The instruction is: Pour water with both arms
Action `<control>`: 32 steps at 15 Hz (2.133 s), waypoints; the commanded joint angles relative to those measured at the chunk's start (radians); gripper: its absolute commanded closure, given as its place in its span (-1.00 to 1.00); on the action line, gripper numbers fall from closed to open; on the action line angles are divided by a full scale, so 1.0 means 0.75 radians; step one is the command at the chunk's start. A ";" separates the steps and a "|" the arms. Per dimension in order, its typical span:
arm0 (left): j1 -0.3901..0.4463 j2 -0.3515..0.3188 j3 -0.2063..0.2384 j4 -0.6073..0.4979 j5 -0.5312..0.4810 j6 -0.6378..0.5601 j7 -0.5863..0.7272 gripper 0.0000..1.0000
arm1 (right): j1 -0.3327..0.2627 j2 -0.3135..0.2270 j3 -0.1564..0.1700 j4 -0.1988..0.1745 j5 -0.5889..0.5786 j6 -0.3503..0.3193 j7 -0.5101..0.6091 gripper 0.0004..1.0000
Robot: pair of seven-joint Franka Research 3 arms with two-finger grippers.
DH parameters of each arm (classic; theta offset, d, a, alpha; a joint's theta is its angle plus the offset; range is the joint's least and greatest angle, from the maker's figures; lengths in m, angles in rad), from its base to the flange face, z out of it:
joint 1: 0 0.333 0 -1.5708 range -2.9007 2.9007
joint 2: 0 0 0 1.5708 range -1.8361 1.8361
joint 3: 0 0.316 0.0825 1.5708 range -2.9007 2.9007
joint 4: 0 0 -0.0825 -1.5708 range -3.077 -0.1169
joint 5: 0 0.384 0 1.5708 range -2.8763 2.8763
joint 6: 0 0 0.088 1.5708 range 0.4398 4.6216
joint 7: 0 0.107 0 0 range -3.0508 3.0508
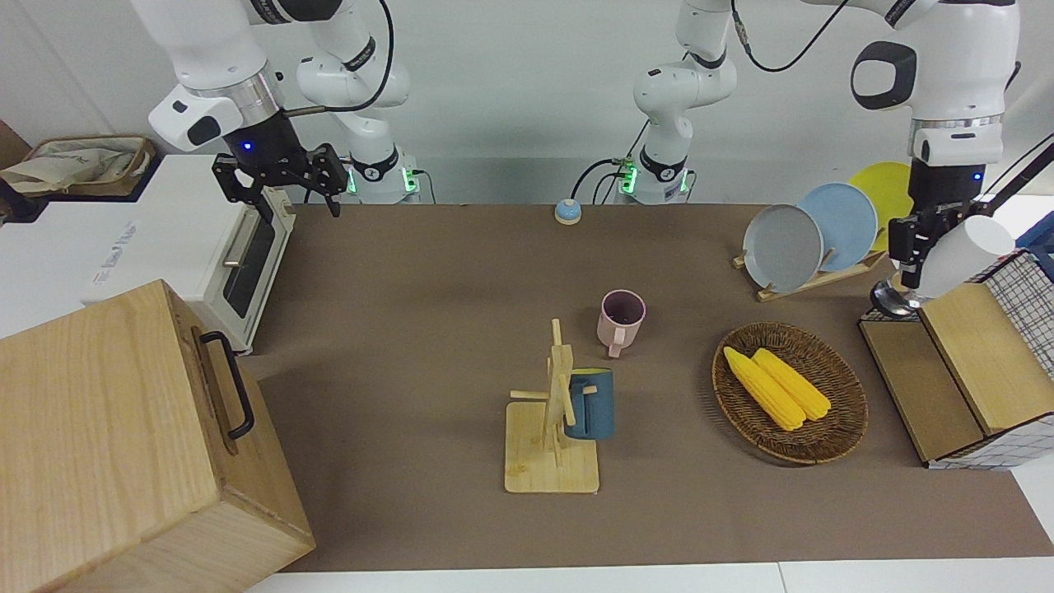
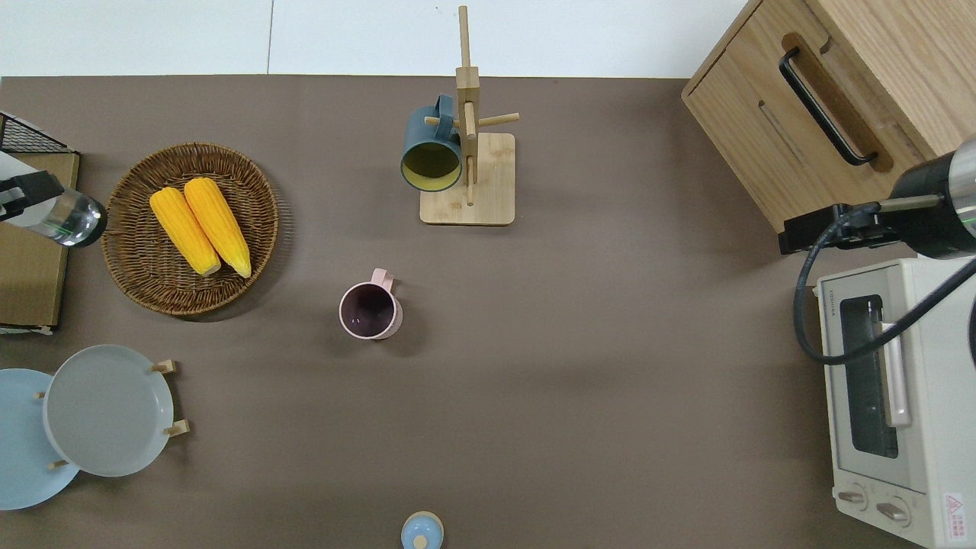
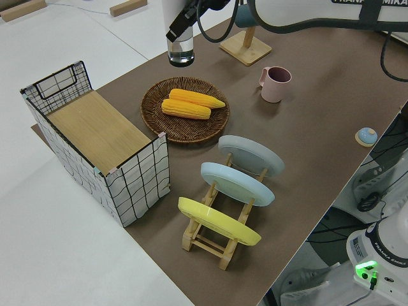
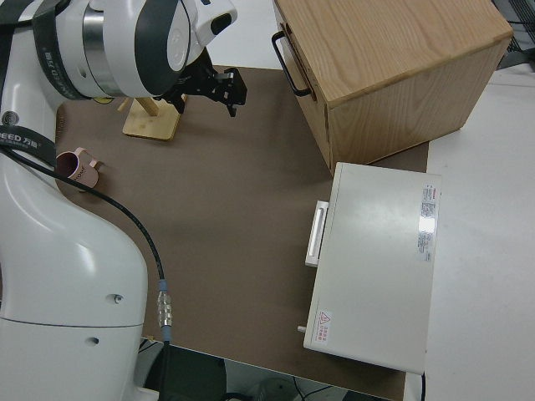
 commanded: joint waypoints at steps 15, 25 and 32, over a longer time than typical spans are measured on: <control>0.466 0.378 -0.006 0.297 -0.840 0.060 1.301 1.00 | -0.011 -0.029 0.000 -0.034 0.030 0.005 -0.015 -0.98; 0.464 0.452 -0.008 0.258 -0.926 0.136 1.416 0.78 | -0.011 -0.029 0.000 -0.034 0.030 0.005 -0.015 -0.98; 0.458 0.460 -0.008 0.240 -0.912 0.138 1.418 0.59 | -0.011 -0.029 0.000 -0.032 0.030 0.005 -0.015 -0.98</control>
